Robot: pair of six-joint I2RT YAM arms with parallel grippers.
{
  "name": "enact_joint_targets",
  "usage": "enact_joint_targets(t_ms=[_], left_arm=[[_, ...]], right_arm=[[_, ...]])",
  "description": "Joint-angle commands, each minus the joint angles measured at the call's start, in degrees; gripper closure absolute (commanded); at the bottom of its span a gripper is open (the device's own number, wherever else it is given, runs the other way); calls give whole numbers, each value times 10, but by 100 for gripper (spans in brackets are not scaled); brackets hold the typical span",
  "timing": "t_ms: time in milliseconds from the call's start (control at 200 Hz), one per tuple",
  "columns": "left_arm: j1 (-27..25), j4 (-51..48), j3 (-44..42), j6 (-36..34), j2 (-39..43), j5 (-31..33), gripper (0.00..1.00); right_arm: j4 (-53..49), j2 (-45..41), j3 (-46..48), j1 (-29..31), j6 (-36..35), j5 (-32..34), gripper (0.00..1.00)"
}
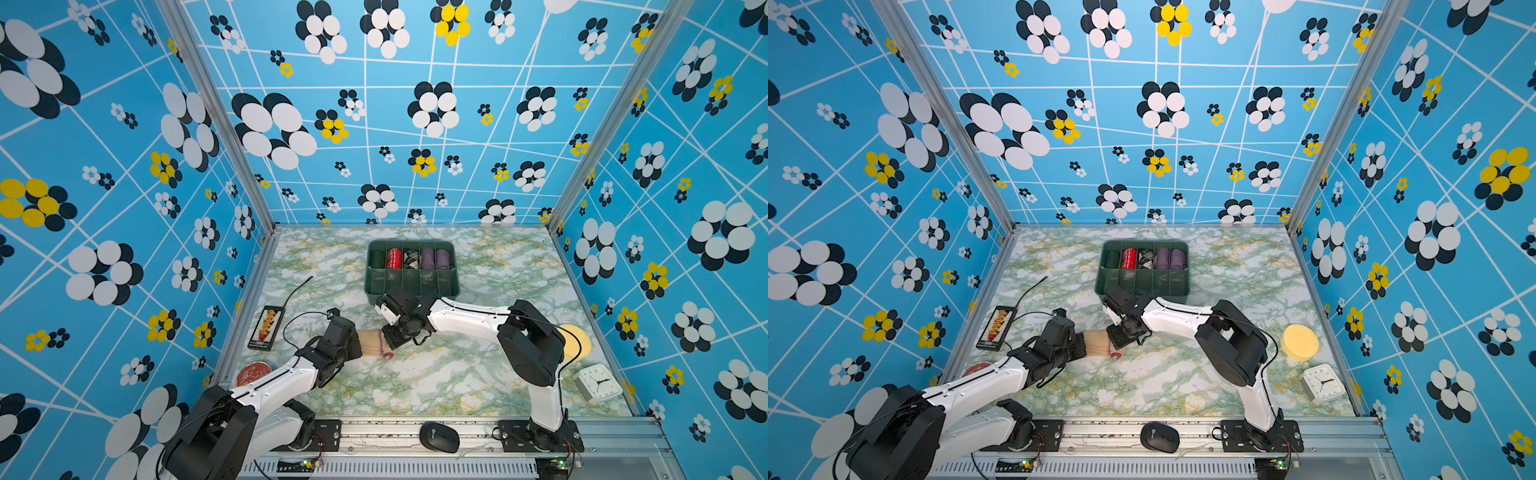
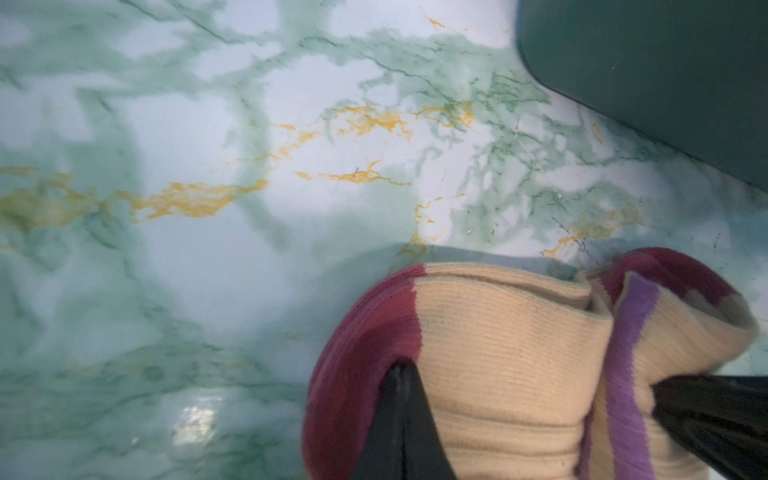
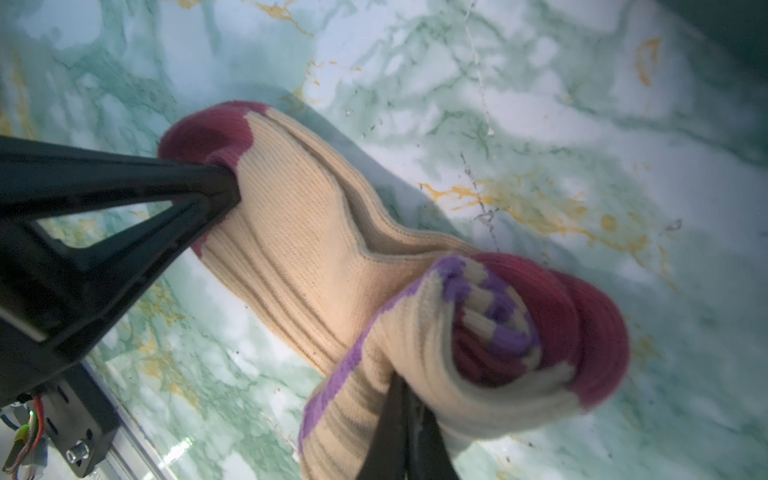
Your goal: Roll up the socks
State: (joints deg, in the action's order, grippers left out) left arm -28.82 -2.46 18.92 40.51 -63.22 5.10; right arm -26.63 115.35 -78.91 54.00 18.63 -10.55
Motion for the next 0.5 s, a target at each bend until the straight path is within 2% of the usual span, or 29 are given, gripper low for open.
enact_joint_targets(t_ms=[0, 215, 495], left_arm=[[-24, -13, 24, -9, 38, -12, 96], [-84, 16, 32, -6, 65, -22, 97], [-126, 85, 26, 16, -1, -31, 99]], right_arm=[[-123, 78, 55, 18, -1, -6, 93], [-78, 70, 63, 17, 20, -61, 87], [-72, 73, 70, 17, 30, -59, 85]])
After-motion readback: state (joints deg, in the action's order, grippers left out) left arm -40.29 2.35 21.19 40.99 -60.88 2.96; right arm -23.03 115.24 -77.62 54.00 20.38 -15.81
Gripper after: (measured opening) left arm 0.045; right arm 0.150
